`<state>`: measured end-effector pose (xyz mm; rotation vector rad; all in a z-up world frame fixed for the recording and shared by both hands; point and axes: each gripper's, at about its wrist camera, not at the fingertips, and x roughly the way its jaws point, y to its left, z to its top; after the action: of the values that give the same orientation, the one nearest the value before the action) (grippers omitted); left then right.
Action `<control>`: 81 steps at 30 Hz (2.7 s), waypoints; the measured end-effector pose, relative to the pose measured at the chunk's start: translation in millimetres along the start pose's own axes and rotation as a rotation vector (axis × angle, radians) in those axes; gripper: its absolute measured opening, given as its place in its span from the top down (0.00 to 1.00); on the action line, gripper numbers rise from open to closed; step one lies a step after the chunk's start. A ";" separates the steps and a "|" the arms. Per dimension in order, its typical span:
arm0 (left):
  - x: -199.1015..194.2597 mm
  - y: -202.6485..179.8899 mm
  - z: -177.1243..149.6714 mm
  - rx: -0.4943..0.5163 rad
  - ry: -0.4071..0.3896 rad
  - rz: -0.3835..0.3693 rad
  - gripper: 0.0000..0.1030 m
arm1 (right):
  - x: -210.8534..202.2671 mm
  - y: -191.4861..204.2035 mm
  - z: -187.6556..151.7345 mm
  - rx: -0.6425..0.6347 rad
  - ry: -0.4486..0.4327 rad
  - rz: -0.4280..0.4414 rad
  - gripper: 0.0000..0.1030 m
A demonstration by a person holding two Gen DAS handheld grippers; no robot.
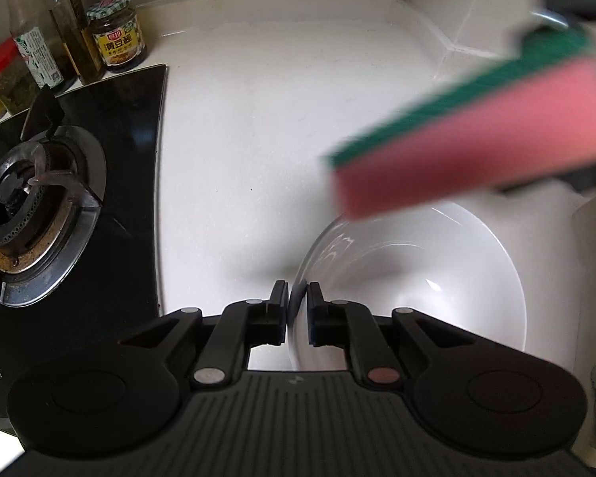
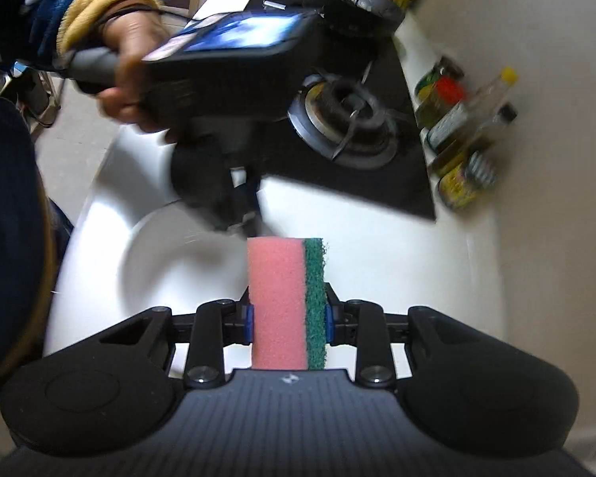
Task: Clean bowl
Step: 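Hold the bowl with the left gripper while the right scrubs the bowl rim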
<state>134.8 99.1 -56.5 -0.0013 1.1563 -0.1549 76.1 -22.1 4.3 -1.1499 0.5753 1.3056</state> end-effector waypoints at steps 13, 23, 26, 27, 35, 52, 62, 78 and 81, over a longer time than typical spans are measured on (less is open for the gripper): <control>-1.8 -2.5 -8.1 -0.060 -0.061 0.040 0.83 | 78.2 -19.3 24.8 -0.235 0.091 0.139 0.74; 0.1 -13.2 -8.2 -0.086 -0.106 0.079 0.74 | 57.2 -37.6 -47.1 0.360 0.123 0.066 0.75; 0.3 -15.6 -8.5 -0.090 -0.114 0.086 0.72 | 46.6 -23.4 -66.7 0.520 0.117 0.002 0.75; 0.3 -15.9 -8.7 -0.094 -0.116 0.089 0.72 | 43.1 -19.4 -71.8 0.569 0.114 -0.015 0.75; -2.4 -14.0 -9.3 -0.093 -0.105 0.093 0.80 | -2.8 39.0 -95.0 0.720 0.121 -0.140 0.75; -13.6 0.6 -28.5 -0.213 -0.122 0.066 0.81 | 87.8 101.8 1.5 -0.343 0.131 -0.519 0.75; -13.0 -10.4 -29.2 -0.200 -0.154 0.098 0.74 | 38.3 96.8 -20.0 0.187 0.256 -0.462 0.75; -20.8 -14.9 -36.3 -0.266 -0.113 0.125 0.90 | -22.3 105.8 -67.0 1.023 0.021 -0.426 0.75; -17.3 -5.3 -13.2 -0.120 -0.029 0.066 0.90 | -19.2 70.0 -73.1 1.028 -0.015 -0.437 0.75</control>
<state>115.4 97.0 -45.6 -0.0708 1.1340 -0.0269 25.0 -104.8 -29.6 -0.3606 0.7905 0.4908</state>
